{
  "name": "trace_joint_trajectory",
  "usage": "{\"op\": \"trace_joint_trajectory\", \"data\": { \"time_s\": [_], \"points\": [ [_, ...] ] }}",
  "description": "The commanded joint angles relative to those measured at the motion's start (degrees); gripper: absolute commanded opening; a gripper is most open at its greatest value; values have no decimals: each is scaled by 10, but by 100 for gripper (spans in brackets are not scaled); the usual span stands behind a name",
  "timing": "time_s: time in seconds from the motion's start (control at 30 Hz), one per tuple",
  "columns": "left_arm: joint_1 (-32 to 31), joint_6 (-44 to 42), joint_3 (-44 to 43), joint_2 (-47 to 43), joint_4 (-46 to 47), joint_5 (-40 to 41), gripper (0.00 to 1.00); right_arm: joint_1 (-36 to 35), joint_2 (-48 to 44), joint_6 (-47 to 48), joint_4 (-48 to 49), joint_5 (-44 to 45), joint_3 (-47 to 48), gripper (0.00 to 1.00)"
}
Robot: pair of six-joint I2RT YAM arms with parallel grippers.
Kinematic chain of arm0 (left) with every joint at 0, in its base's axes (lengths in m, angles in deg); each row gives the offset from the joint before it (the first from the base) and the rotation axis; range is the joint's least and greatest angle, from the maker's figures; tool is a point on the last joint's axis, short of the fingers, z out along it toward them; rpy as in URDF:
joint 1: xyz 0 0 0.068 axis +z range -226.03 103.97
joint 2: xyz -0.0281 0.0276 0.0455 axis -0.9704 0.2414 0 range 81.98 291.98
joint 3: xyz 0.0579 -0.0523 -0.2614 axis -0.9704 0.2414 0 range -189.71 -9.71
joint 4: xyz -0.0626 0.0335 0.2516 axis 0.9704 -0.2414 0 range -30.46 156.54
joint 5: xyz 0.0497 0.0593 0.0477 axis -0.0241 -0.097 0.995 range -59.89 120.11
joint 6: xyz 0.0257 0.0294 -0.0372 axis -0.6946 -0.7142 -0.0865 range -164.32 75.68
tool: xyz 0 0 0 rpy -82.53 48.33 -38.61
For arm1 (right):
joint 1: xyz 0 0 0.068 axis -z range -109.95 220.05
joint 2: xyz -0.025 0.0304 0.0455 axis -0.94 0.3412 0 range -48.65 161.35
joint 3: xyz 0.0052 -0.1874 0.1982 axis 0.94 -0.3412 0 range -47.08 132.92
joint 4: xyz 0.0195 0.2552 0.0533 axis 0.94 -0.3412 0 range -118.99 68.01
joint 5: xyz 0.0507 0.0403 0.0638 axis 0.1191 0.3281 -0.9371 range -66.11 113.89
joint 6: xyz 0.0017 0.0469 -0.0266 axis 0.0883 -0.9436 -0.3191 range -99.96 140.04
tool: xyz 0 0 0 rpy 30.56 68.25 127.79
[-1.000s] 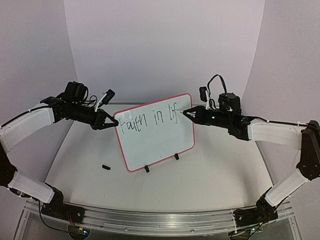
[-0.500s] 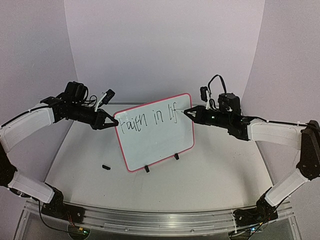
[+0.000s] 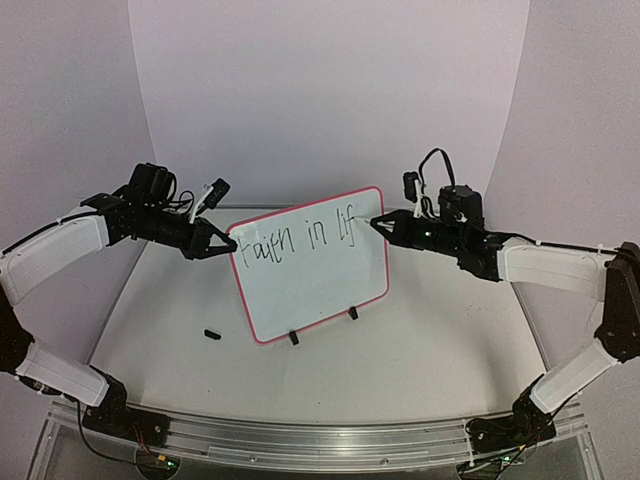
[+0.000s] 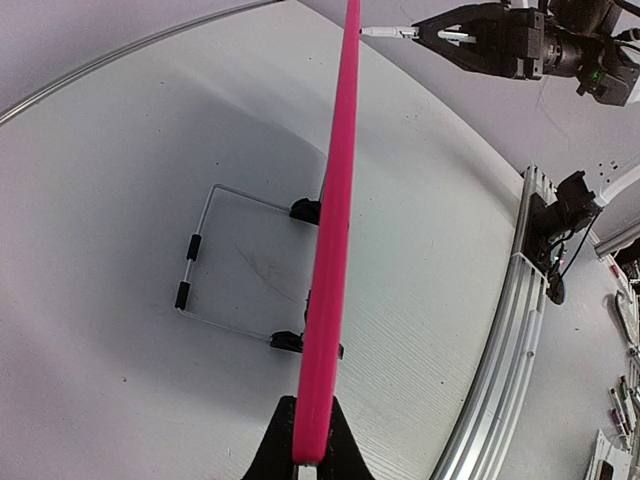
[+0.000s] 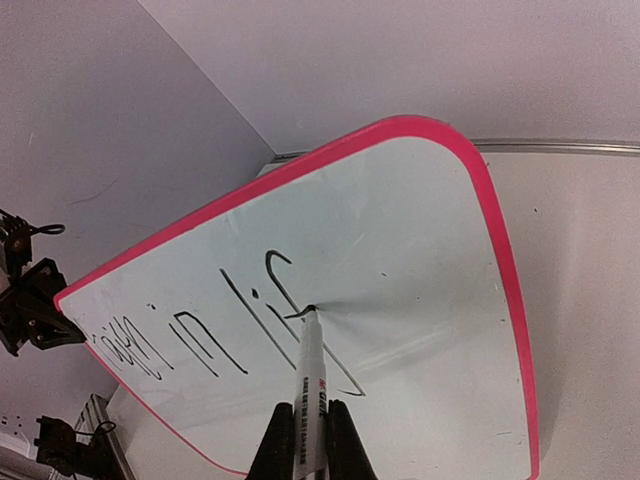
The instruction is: Write a sentence on the whiteboard
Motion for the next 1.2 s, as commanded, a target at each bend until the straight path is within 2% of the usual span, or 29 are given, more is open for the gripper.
{"op": "trace_joint_trajectory", "data": {
  "time_s": [0.0,0.3,1.17],
  "points": [
    [0,-17,6,7,-1,29,0,2,-39,7,12,3,-5,0],
    [-1,-17,7,6,0,29,0,5,-94,5,1,-34,-23,0],
    [0,-17,7,10,0,27,0,16,-6,10,8,-40,-10,0]
  ]
}}
